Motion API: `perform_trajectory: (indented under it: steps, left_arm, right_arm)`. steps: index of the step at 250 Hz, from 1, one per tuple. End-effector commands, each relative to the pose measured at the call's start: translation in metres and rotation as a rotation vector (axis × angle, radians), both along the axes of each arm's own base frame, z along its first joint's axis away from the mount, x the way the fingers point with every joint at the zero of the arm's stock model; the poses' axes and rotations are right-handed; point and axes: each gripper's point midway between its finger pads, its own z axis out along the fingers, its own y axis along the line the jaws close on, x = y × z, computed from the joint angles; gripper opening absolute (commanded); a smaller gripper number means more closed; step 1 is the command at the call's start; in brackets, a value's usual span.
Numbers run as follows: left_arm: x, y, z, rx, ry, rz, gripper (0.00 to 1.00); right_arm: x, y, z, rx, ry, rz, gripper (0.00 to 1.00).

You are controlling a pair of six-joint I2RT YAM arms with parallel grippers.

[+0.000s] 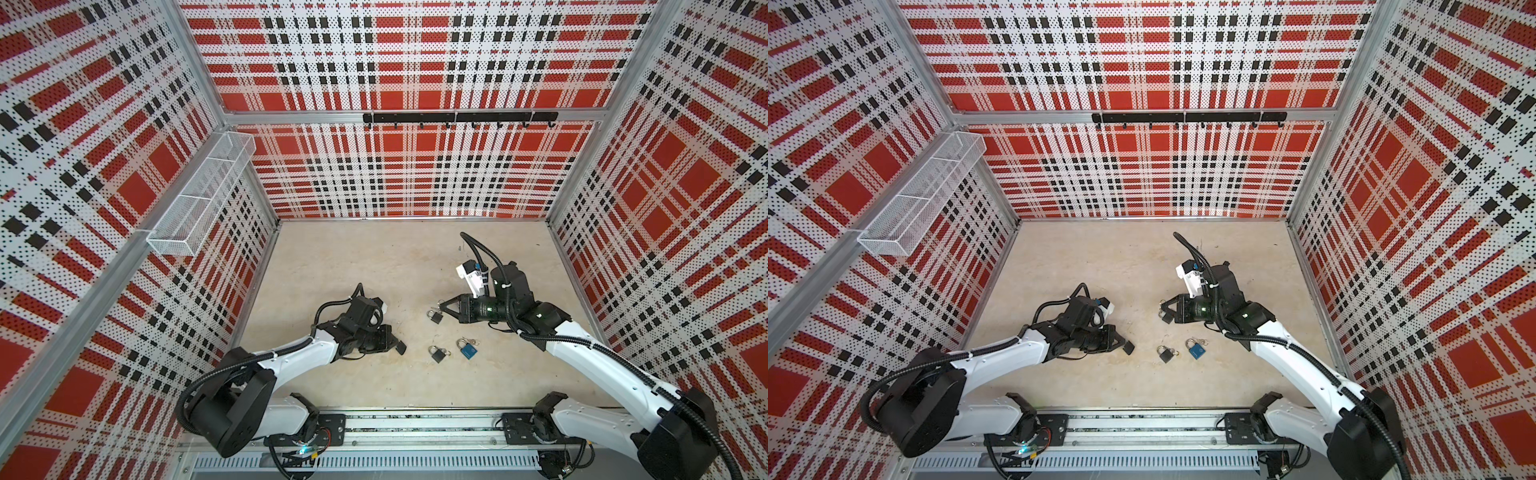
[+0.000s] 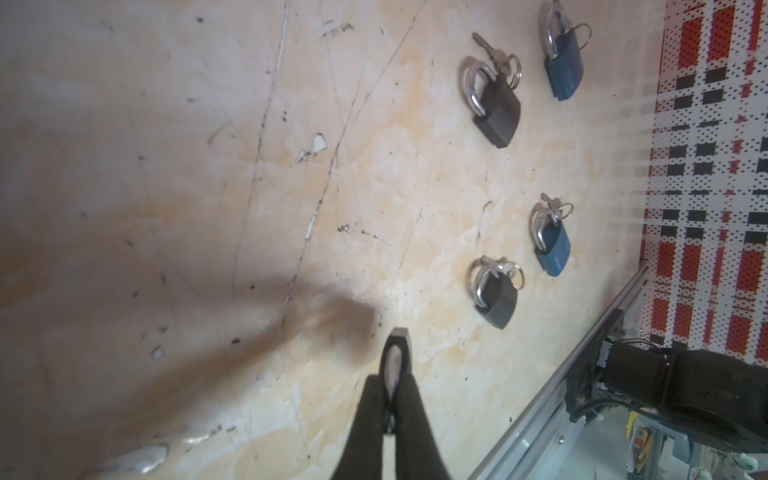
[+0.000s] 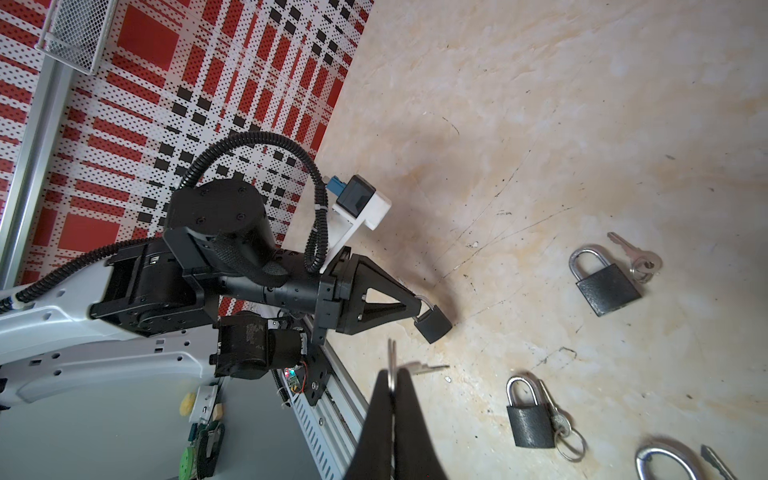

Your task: Lock with the key

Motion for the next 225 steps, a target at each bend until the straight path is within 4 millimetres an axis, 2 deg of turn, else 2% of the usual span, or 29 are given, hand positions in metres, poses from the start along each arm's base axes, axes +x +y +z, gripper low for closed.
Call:
perform_trajectory:
  steps: [1, 61, 96, 120, 172, 190, 225]
  left_arm:
    - [0.018, -0.016, 0.017, -0.037, -0.089, -0.029, 0.0]
    - [0.027, -0.025, 0.005, -0.013, -0.077, -0.037, 0.0]
    - [0.032, -0.02, -0.003, 0.025, -0.081, -0.012, 0.0]
    - [0.036, -0.017, -0.003, 0.041, -0.093, 0.006, 0.07]
    - [0.045, -0.012, 0.005, 0.046, -0.123, 0.034, 0.36]
    - [0.048, -0.009, 0.007, 0.05, -0.13, 0.042, 0.39]
    - [0.053, 0.002, 0.016, 0.071, -0.143, 0.067, 0.4]
  right_arm:
    - [0.005, 0.0, 0.012, 0.002, -0.053, -0.001, 0.0]
    - [0.003, -0.002, 0.013, 0.003, -0.054, -0.005, 0.0]
    - [0.004, -0.002, 0.012, 0.002, -0.053, -0.006, 0.0]
    - [0.003, -0.001, 0.012, 0.002, -0.05, -0.001, 0.0]
    - [0.003, 0.0, 0.01, -0.003, -0.042, 0.007, 0.0]
    - [0.004, 0.0, 0.006, -0.012, -0.039, 0.003, 0.0]
    - [0.006, -0.002, -0.004, -0.039, -0.023, -0.007, 0.0]
